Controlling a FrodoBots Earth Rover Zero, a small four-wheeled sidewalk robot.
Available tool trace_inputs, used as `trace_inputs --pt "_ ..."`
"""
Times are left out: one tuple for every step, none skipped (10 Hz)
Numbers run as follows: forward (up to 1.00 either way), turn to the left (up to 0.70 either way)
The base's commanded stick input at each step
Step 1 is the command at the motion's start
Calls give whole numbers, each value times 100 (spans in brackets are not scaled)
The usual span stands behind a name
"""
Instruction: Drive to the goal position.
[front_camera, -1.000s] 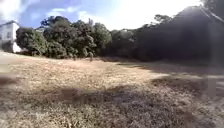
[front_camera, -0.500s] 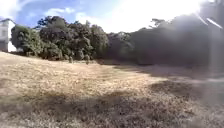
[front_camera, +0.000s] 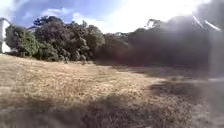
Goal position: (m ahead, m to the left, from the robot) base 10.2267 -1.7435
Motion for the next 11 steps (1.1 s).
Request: trace_inputs --pt "70 0" --pt "70 0" --pt "70 0" --pt "70 0" --pt "70 0" --pt "70 0" --pt "70 0" --pt "70 0" --pt "70 0" --pt "70 0" --pt "70 0"
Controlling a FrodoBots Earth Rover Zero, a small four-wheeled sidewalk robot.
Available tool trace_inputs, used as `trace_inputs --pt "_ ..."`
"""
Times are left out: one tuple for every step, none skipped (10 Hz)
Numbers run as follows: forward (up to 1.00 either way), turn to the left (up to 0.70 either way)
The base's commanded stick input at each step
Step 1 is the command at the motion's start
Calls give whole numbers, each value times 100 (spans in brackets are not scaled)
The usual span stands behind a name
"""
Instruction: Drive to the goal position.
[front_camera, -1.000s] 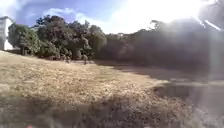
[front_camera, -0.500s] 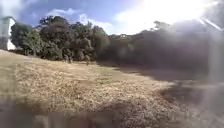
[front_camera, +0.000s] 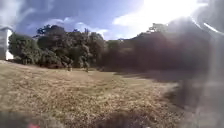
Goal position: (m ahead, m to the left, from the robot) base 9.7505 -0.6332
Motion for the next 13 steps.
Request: trace_inputs --pt "70 0" --pt "70 0" --pt "70 0" --pt "70 0" --pt "70 0" --pt "70 0" --pt "70 0" --pt "70 0" --pt "70 0" --pt "70 0" --pt "70 0" --pt "70 0" --pt "70 0"
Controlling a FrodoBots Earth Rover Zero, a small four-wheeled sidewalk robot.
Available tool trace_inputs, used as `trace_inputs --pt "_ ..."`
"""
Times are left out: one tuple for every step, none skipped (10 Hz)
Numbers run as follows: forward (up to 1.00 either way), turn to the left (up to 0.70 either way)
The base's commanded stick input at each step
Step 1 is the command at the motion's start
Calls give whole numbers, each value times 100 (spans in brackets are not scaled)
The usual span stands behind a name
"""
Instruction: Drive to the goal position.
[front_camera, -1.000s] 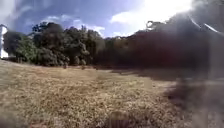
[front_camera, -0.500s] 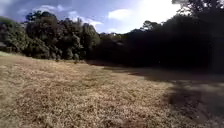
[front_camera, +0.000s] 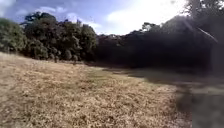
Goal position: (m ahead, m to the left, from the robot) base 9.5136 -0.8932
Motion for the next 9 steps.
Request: trace_inputs --pt "70 0" --pt "70 0" --pt "70 0" --pt "70 0" --pt "70 0" --pt "70 22" --pt "70 25" --pt "70 0" --pt "70 0"
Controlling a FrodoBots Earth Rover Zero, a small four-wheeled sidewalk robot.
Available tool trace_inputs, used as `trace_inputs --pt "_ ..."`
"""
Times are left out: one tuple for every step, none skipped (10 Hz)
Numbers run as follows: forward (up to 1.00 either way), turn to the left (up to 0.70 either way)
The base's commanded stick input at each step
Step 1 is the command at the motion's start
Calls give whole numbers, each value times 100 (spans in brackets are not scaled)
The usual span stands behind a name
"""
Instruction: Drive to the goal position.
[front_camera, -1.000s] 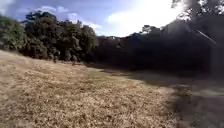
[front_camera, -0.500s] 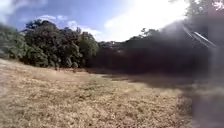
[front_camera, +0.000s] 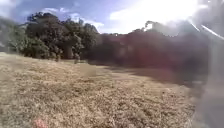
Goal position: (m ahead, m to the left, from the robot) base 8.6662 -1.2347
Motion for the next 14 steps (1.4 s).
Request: trace_inputs --pt "70 0" --pt "70 0" --pt "70 0" --pt "70 0" --pt "70 0" --pt "70 0" --pt "70 0" --pt "70 0" --pt "70 0" --pt "70 0" --pt "70 0" --pt "70 0" --pt "70 0" --pt "70 0"
